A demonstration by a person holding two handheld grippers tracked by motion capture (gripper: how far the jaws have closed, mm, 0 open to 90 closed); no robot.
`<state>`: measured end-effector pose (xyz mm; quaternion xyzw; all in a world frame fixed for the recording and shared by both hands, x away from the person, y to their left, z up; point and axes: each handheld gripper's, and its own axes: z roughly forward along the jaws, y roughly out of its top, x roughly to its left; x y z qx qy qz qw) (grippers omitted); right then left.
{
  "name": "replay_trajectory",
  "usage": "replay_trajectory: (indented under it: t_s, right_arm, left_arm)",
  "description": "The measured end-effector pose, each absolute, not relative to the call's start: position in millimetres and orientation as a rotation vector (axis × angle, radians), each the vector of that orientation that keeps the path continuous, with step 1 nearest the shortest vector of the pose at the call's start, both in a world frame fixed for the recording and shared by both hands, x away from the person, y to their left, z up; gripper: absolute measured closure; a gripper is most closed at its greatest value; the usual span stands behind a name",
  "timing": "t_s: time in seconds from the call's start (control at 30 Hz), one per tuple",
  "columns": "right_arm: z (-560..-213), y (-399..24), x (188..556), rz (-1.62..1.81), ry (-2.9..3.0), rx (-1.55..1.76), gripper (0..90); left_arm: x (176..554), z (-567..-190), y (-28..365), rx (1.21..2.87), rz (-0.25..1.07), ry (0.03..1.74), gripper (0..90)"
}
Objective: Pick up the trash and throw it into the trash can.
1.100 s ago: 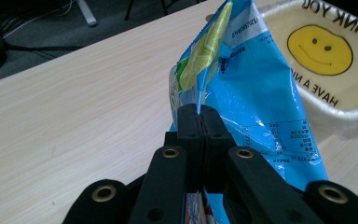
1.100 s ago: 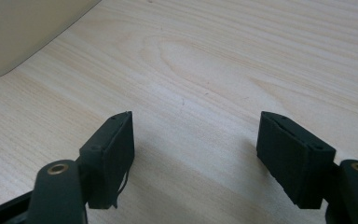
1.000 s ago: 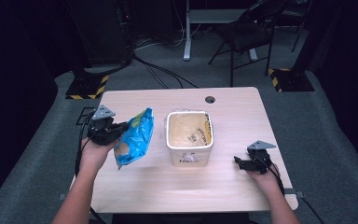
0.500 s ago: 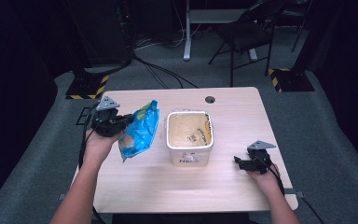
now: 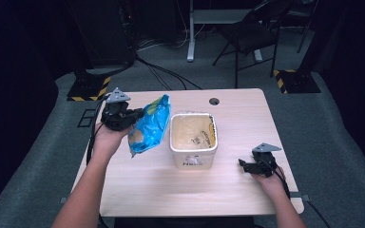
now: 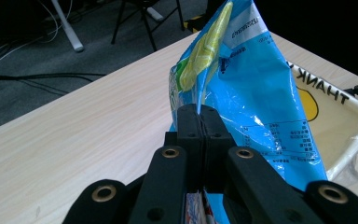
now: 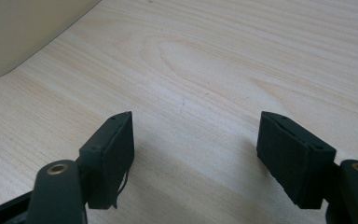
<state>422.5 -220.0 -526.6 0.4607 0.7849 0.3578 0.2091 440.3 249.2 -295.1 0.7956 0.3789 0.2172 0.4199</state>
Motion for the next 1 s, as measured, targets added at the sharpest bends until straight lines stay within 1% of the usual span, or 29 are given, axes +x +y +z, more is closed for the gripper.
replay_trajectory:
  t_s: [1.0]
  right_arm:
    - [-527, -220, 423, 1.002, 2.184, 1.283, 26.5]
  left_arm:
    - [464, -274, 201, 1.994, 0.535, 0.886, 88.3]
